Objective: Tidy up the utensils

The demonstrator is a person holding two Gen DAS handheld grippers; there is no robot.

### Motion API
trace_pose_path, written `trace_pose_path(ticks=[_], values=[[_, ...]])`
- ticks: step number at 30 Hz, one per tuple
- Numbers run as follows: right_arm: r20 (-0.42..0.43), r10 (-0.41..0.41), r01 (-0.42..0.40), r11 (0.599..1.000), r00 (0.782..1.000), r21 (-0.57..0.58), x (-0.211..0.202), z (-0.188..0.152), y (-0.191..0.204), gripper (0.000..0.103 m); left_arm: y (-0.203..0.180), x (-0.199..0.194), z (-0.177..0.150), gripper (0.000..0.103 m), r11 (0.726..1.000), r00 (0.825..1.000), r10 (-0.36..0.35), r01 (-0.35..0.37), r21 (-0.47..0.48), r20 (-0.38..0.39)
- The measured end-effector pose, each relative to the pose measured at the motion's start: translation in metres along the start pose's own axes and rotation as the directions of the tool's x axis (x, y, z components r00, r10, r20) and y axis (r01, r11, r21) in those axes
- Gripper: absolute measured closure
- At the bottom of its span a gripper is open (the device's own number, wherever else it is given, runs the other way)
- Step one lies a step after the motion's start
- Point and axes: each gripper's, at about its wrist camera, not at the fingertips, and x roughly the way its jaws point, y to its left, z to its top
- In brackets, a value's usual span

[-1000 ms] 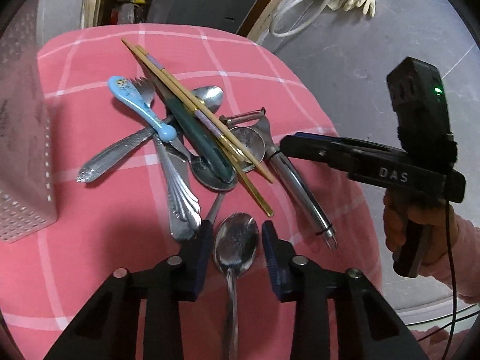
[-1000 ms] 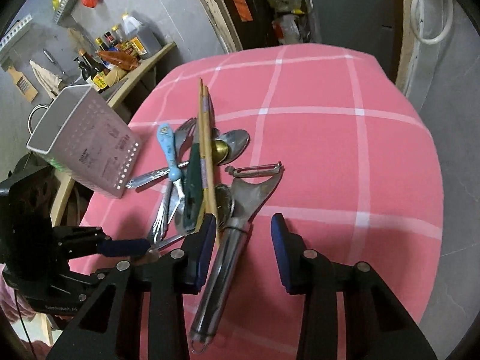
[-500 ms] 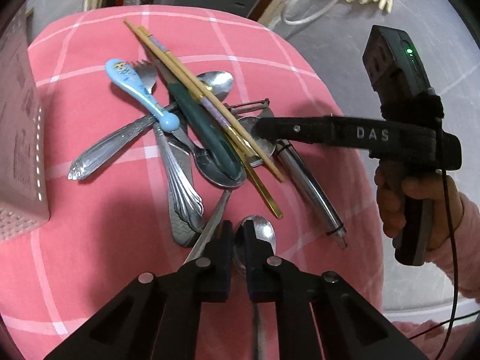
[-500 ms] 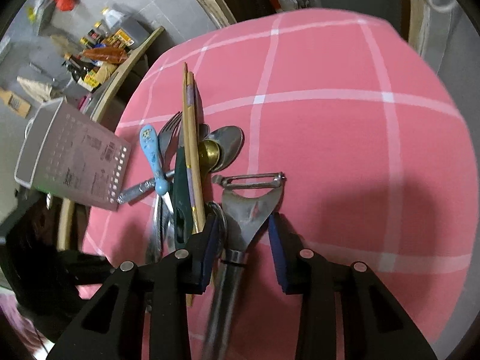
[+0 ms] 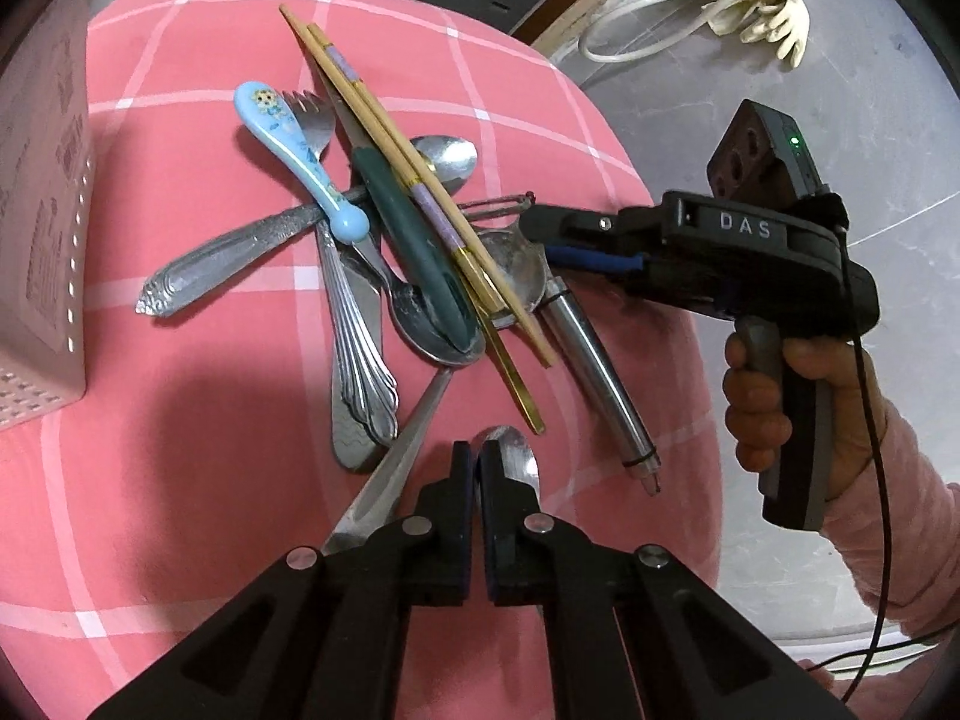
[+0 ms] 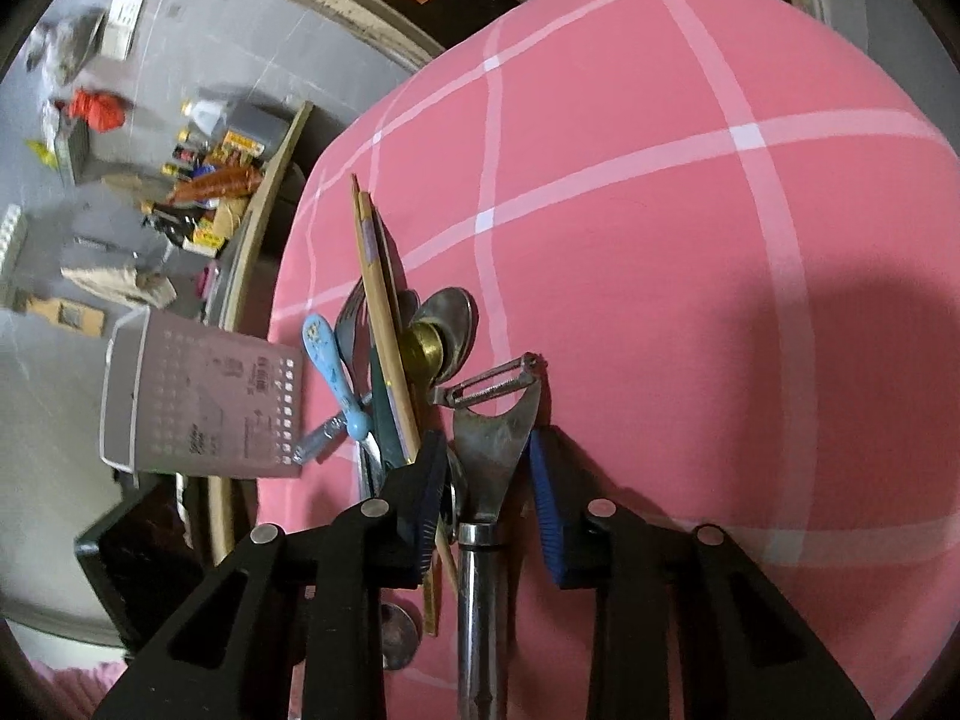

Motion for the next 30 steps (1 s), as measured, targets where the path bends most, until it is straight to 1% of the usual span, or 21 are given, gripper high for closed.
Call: trace_pose_path(ticks=[2,5,7,9,10,11,14,17,20,22,24,27,29,30], values=[[-0.002,0.011,-0.01,1.0,1.0,0.02,0.003,0.001,-0.001,0.079,0.005,-0.003,-0.002,0.1,1.0,0.999,-0.027,0.027,-0.013,-0.027],[0.0,0.025,-0.025,0.999,1.0,0.043,0.007,0.002,-0.003,0.079,0.01,-0.001,-0.004,0.098,0.999,0.997,-0.043,0.041,-0.035,-0.063],[0.001,0.026,-0.026,0.998,1.0,0.048,0.006,0.002,-0.006,0.083,0.012,-0.001,-0.005,0.094,0.997,0.995,-0.063,0.059,-0.051,-0.074],[0.0,0.016,-0.016,0.999,1.0,0.051,0.006,0.002,-0.009,0.091,0.013,0.0,-0.008,0.091,0.994,0.992,-0.084,0.078,-0.071,-0.094],[-0.001,0.01,-0.01,0.998,1.0,0.057,0.006,0.002,-0.01,0.093,0.014,0.0,-0.01,0.089,0.993,0.99,-0.093,0.085,-0.077,-0.103],[-0.001,0.003,-0.003,0.998,1.0,0.063,0.007,0.002,-0.012,0.097,0.012,0.0,-0.012,0.089,0.994,0.99,-0.094,0.086,-0.074,-0.104],[0.0,0.002,-0.002,0.998,1.0,0.066,0.006,0.002,-0.014,0.097,0.008,0.004,-0.01,0.085,0.995,0.989,-0.092,0.087,-0.049,-0.112],[0.004,-0.015,0.015,0.999,1.0,0.045,0.005,0.001,-0.013,0.097,0.005,0.005,-0.01,0.084,0.996,0.99,-0.086,0.084,-0.026,-0.116],[0.011,-0.016,0.016,0.999,1.0,0.04,0.003,0.001,-0.014,0.097,0.0,0.008,-0.01,0.087,0.996,0.989,-0.085,0.086,-0.002,-0.121],[0.013,-0.019,0.018,0.999,1.0,0.036,0.001,0.001,-0.015,0.097,-0.009,0.015,-0.008,0.096,0.997,0.989,-0.08,0.082,0.013,-0.126],[0.024,-0.022,0.021,0.999,0.999,0.03,-0.002,-0.001,-0.015,0.098,-0.012,0.014,-0.008,0.099,0.997,0.991,-0.074,0.077,0.025,-0.116],[0.054,-0.015,0.013,0.999,0.998,0.031,-0.012,-0.004,-0.013,0.101,-0.022,0.007,-0.009,0.1,0.996,0.993,-0.08,0.083,0.03,-0.081],[0.085,-0.015,0.013,1.0,0.996,0.025,-0.024,-0.011,-0.008,0.102,-0.032,-0.002,-0.011,0.1,0.996,0.997,-0.067,0.069,0.052,-0.047],[0.101,-0.024,0.023,1.0,0.995,0.015,-0.029,-0.014,-0.006,0.102,-0.038,-0.01,-0.013,0.1,0.997,0.999,-0.05,0.051,0.061,-0.016]])
